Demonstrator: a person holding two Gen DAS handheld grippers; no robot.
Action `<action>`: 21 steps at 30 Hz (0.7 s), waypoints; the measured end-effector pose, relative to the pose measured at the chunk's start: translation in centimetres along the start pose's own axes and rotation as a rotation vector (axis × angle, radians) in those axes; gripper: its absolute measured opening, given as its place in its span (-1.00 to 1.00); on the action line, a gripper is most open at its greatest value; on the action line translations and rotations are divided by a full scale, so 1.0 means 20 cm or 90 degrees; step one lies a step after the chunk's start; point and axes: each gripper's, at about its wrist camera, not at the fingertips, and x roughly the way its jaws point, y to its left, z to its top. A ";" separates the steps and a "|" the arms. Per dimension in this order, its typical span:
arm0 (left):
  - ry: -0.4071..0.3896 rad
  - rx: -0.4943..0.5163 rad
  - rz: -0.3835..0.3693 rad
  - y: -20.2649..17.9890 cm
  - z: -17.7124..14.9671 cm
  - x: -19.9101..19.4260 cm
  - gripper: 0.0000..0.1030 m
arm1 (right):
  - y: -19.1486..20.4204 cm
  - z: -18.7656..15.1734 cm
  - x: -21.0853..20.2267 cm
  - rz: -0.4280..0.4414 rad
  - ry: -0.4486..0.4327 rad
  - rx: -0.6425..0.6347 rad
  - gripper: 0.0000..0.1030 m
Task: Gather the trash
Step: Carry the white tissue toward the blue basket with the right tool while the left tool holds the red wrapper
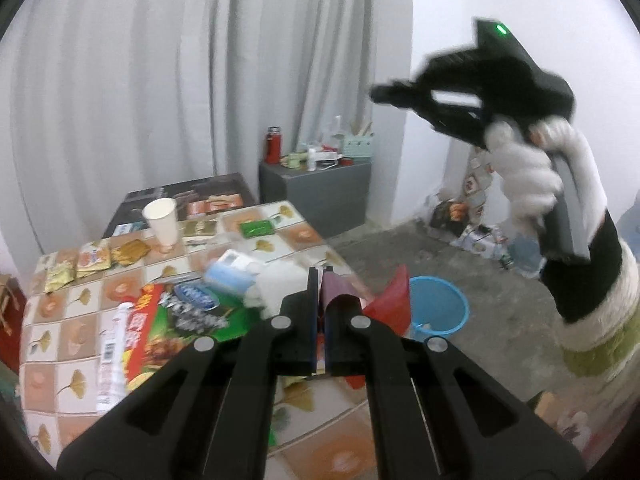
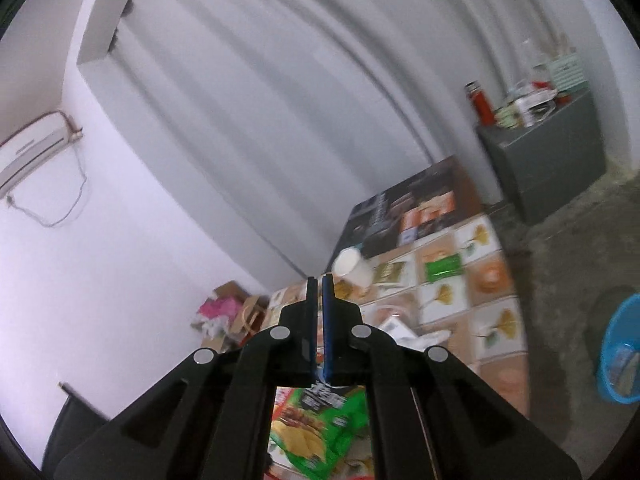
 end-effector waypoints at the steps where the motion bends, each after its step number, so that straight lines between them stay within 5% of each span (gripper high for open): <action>1: 0.000 0.000 -0.005 -0.02 0.02 0.01 -0.99 | -0.03 0.00 -0.04 -0.009 -0.004 0.005 -0.95; 6: 0.000 -0.009 -0.015 -0.04 0.07 0.06 -0.99 | -0.23 -0.07 -0.23 -0.043 0.011 0.036 -0.94; 10: 0.015 0.003 0.020 -0.01 0.06 0.04 -0.99 | -0.35 -0.18 -0.16 -0.038 0.073 0.050 -0.91; 12: 0.029 -0.003 0.032 0.03 0.04 0.02 -0.99 | -0.38 -0.23 -0.06 -0.032 0.117 0.054 -0.85; 15: 0.056 -0.016 0.044 0.10 -0.01 0.00 -0.99 | -0.38 -0.32 0.20 -0.019 0.196 0.047 -0.21; 21: 0.084 -0.035 0.051 0.21 -0.10 0.00 -0.99 | -0.34 -0.41 0.70 -0.046 0.290 0.001 -0.12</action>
